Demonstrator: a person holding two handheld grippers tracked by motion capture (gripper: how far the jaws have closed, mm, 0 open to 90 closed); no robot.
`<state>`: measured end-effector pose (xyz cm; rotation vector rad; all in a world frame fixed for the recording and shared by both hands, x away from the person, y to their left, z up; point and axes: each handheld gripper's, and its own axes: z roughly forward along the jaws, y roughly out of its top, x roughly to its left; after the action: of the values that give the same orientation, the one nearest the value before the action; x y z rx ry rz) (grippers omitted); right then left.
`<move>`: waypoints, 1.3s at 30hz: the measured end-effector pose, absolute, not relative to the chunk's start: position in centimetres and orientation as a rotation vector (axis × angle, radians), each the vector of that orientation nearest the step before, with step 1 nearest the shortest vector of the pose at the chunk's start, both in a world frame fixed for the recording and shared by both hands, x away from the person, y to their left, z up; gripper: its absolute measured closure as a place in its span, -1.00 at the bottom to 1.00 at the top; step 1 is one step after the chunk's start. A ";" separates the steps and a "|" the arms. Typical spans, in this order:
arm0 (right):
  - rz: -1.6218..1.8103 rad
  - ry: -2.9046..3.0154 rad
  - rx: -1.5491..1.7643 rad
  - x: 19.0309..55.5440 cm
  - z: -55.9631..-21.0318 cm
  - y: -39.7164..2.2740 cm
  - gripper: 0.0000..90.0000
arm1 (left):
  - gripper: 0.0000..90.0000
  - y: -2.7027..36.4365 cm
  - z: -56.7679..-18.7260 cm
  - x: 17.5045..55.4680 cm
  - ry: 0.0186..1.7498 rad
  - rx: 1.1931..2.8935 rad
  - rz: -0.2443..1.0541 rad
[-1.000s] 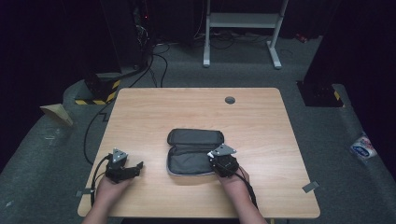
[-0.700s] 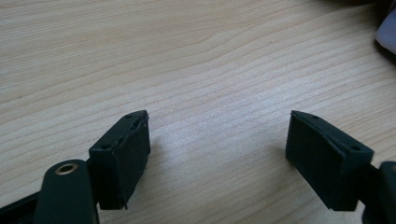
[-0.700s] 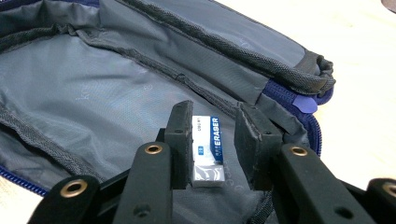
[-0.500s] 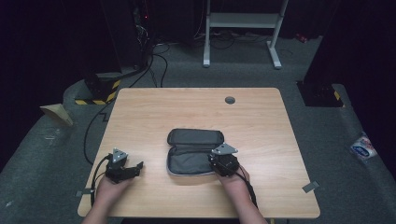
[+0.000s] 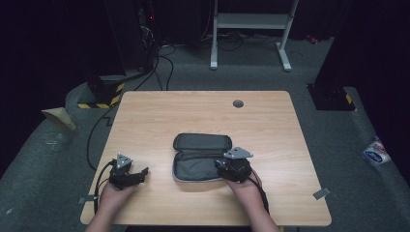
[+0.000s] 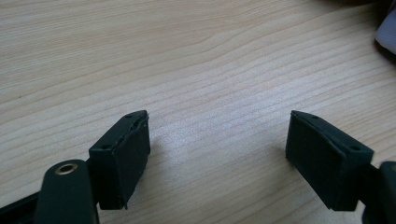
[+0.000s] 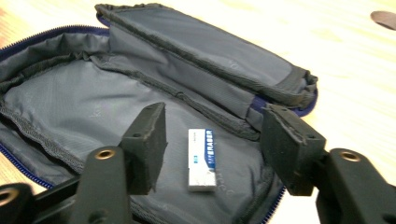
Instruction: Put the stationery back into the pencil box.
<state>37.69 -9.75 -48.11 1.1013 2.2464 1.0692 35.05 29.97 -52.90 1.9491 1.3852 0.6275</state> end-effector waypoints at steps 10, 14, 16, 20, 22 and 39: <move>1.111 2.203 1.155 37.5 -48.0 -12.0 -0.47 | -0.51 29.9 -52.9 35.0 1.387 1.947 0.626; 1.101 2.190 1.161 37.2 -48.1 -13.2 -0.49 | -0.50 29.9 -52.9 35.0 1.388 1.946 0.626; 1.093 2.185 1.178 37.2 -48.2 -14.0 -0.49 | -0.50 29.9 -52.9 35.0 1.388 1.948 0.628; 1.083 2.169 1.209 37.1 -48.3 -15.4 -0.48 | -0.50 29.9 -52.9 35.0 1.390 1.947 0.628; 1.082 2.156 1.224 37.1 -48.4 -16.2 -0.47 | -0.50 29.9 -52.9 35.0 1.390 1.947 0.628; 0.822 2.087 1.399 35.7 -51.6 -23.4 -0.49 | -0.50 29.9 -52.9 35.0 1.396 1.941 0.630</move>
<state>35.73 -23.43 -51.60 1.3986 2.0866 0.8217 34.95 29.87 -52.90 1.9406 1.3964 0.6298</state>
